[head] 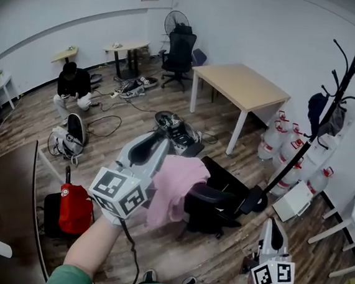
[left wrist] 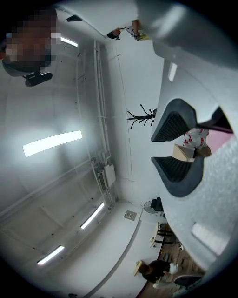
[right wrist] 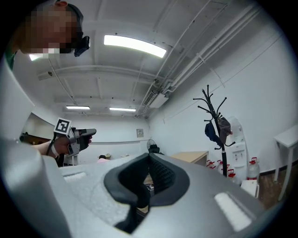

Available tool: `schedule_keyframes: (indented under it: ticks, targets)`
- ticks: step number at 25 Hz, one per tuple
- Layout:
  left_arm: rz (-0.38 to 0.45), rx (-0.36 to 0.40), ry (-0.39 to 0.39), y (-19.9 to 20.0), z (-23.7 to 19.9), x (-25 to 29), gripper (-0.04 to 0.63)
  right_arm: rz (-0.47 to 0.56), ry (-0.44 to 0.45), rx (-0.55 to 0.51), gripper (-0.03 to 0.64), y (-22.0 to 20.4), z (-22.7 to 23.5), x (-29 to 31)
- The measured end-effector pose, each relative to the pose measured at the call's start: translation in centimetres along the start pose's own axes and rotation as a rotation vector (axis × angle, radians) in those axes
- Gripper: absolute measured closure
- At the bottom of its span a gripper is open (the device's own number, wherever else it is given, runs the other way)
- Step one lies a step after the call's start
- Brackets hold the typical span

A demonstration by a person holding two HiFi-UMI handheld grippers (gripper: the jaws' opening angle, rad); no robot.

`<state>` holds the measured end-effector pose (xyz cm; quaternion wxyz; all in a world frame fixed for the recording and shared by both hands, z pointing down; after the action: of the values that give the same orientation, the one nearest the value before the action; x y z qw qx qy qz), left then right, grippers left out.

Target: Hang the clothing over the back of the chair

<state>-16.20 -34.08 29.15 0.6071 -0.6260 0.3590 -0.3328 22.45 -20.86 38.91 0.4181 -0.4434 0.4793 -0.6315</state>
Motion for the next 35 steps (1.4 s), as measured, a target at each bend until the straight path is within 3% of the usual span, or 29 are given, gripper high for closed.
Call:
schedule_keyframes:
  ticks: [14, 22, 35]
  targets:
    - [-0.051, -0.081, 0.183, -5.3, -3.0, -9.2, 0.509, 0.000, 0.099, -0.026, 0.614, 0.7, -3.4, 3.6]
    - [-0.074, -0.136, 0.200, -8.2, -1.6, -11.2, 0.518, -0.004, 0.116, -0.030, 0.614, 0.6, -4.2, 4.6]
    - [-0.099, -0.123, 0.217, -9.2, -0.2, -11.3, 0.522, 0.018, 0.123, -0.091, 0.614, 1.5, -4.2, 4.4]
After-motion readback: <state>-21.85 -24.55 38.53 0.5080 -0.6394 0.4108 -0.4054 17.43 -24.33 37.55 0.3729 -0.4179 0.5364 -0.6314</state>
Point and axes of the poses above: the fingertips, and each gripper's own axes: x forward along the fingers, z to its right, y out of its top, the point moved 8 cm from there along -x, backward along the fingers, and after that the axes turned 15 degrees about -z, right-handed, at the moved point
